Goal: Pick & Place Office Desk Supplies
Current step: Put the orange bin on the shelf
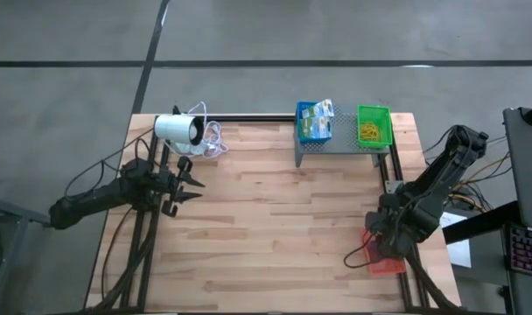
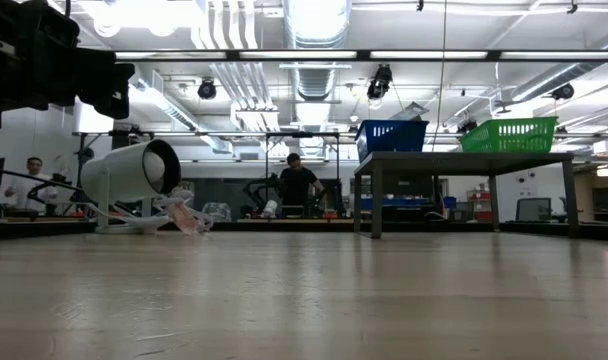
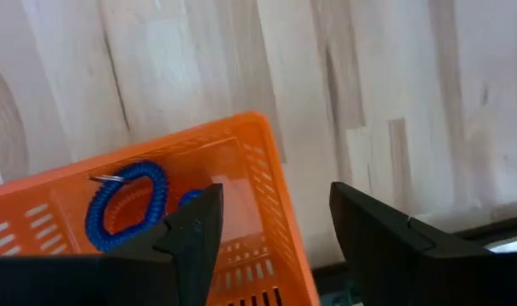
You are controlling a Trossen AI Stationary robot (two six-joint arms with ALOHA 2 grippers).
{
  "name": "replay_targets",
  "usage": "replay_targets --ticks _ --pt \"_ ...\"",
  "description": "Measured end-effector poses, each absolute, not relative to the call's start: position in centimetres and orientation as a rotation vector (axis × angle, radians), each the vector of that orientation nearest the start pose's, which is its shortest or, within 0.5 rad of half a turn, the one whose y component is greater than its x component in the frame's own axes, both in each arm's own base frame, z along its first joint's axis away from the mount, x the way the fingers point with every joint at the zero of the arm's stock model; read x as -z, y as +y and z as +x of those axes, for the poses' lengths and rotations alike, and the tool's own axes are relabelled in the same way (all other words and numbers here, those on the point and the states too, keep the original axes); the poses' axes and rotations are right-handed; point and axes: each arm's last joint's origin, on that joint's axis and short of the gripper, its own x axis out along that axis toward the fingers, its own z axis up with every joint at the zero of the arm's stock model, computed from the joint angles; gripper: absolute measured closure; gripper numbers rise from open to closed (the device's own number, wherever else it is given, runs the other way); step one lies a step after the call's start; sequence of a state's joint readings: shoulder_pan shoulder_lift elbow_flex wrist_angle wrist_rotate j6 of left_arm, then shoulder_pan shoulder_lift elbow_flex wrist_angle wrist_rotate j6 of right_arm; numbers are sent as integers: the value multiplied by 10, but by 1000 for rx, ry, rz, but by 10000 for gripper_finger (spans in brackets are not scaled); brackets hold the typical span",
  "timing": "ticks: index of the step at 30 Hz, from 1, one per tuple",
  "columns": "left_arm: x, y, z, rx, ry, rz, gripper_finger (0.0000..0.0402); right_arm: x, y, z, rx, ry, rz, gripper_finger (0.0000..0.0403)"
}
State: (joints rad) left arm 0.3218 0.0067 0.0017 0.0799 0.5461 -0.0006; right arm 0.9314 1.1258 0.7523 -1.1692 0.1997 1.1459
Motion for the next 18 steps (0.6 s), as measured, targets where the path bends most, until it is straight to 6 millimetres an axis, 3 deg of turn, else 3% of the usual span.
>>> replay_targets --ticks 11,18 --pt "-171 15 93 224 -68 29 268 -189 124 99 204 1373 150 188" --pt "-171 15 93 224 -68 29 268 -169 115 92 328 1387 211 188"
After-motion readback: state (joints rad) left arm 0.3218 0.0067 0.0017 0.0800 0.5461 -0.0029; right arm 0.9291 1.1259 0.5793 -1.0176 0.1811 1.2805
